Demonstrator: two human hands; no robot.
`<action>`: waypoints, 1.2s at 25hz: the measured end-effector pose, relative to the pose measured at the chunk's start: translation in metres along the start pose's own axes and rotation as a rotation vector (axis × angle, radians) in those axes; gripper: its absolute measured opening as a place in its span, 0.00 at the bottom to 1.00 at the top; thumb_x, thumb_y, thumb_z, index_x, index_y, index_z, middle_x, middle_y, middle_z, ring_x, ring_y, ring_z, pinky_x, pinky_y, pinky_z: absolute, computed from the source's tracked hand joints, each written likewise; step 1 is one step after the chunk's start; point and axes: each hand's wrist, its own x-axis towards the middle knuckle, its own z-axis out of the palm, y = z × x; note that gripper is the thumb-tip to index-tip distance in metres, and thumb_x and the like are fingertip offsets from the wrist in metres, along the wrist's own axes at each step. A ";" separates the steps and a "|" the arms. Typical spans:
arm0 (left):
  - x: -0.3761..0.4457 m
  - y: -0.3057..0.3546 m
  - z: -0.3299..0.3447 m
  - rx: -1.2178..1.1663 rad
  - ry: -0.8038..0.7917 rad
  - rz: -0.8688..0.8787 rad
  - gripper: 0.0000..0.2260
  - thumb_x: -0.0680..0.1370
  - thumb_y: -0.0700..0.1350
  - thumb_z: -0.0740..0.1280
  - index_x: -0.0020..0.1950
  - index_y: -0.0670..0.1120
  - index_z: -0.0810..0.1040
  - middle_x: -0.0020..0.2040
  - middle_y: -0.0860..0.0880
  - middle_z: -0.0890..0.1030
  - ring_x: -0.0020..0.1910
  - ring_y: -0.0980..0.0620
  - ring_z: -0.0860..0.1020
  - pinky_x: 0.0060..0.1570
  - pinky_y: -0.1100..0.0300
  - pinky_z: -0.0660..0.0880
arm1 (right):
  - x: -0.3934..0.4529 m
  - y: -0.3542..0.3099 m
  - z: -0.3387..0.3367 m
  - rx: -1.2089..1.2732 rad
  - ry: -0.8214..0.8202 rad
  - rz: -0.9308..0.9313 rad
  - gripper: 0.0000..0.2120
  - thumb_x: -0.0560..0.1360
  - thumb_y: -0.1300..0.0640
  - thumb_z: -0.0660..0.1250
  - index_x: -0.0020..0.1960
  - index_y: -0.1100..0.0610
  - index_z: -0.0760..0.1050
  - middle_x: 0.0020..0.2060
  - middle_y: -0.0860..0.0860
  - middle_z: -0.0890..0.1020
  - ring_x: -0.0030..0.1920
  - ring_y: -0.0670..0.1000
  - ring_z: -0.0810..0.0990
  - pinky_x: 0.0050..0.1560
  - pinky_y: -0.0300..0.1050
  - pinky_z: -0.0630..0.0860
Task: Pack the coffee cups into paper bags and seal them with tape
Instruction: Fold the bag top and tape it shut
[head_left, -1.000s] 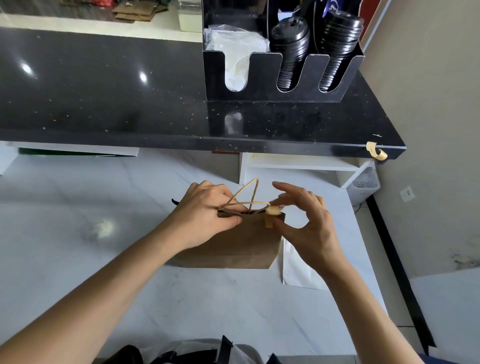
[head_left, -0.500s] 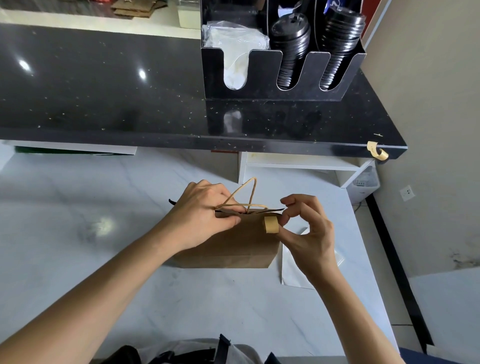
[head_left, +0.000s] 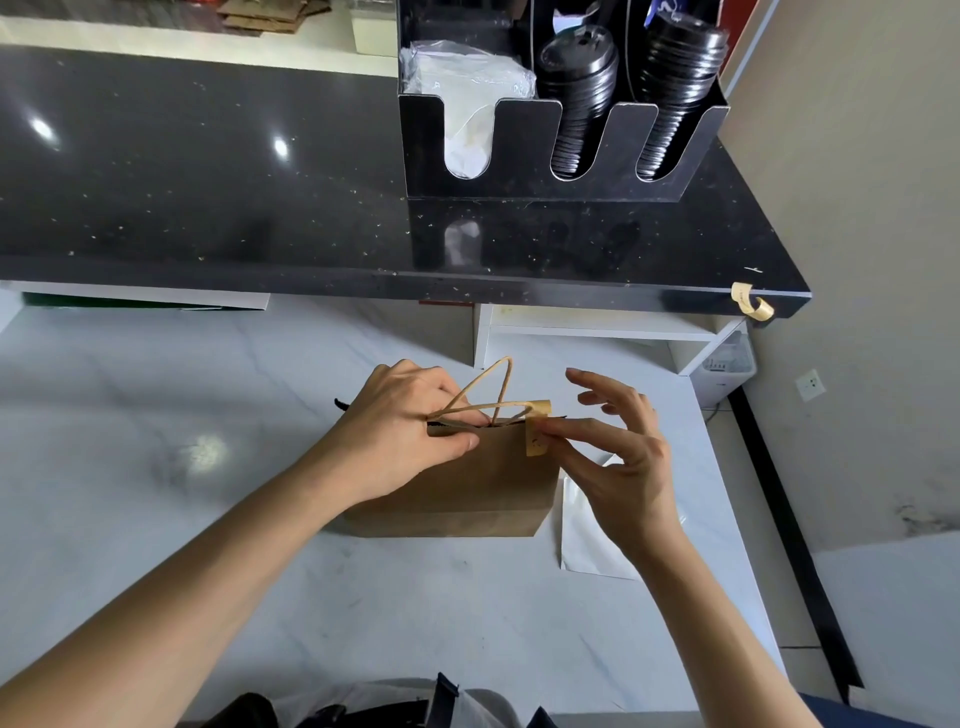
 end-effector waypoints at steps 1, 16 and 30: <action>0.000 0.001 -0.001 0.005 0.000 0.002 0.21 0.74 0.49 0.77 0.38 0.73 0.71 0.47 0.61 0.80 0.49 0.59 0.69 0.50 0.69 0.64 | 0.001 0.001 -0.001 -0.022 0.003 -0.028 0.12 0.72 0.59 0.78 0.51 0.44 0.87 0.66 0.47 0.79 0.58 0.53 0.78 0.56 0.62 0.72; 0.000 -0.004 0.004 -0.007 -0.008 0.013 0.19 0.73 0.49 0.78 0.38 0.73 0.73 0.48 0.60 0.82 0.52 0.56 0.72 0.54 0.58 0.68 | 0.029 0.000 -0.017 -0.133 -0.308 0.001 0.05 0.72 0.47 0.78 0.47 0.41 0.85 0.66 0.37 0.76 0.62 0.42 0.73 0.62 0.50 0.67; 0.000 -0.008 0.004 -0.018 0.007 0.021 0.19 0.73 0.49 0.78 0.39 0.73 0.73 0.48 0.60 0.83 0.52 0.57 0.71 0.57 0.59 0.67 | 0.033 0.006 -0.017 -0.054 -0.524 0.213 0.15 0.69 0.42 0.79 0.52 0.29 0.80 0.63 0.32 0.77 0.66 0.40 0.73 0.68 0.54 0.70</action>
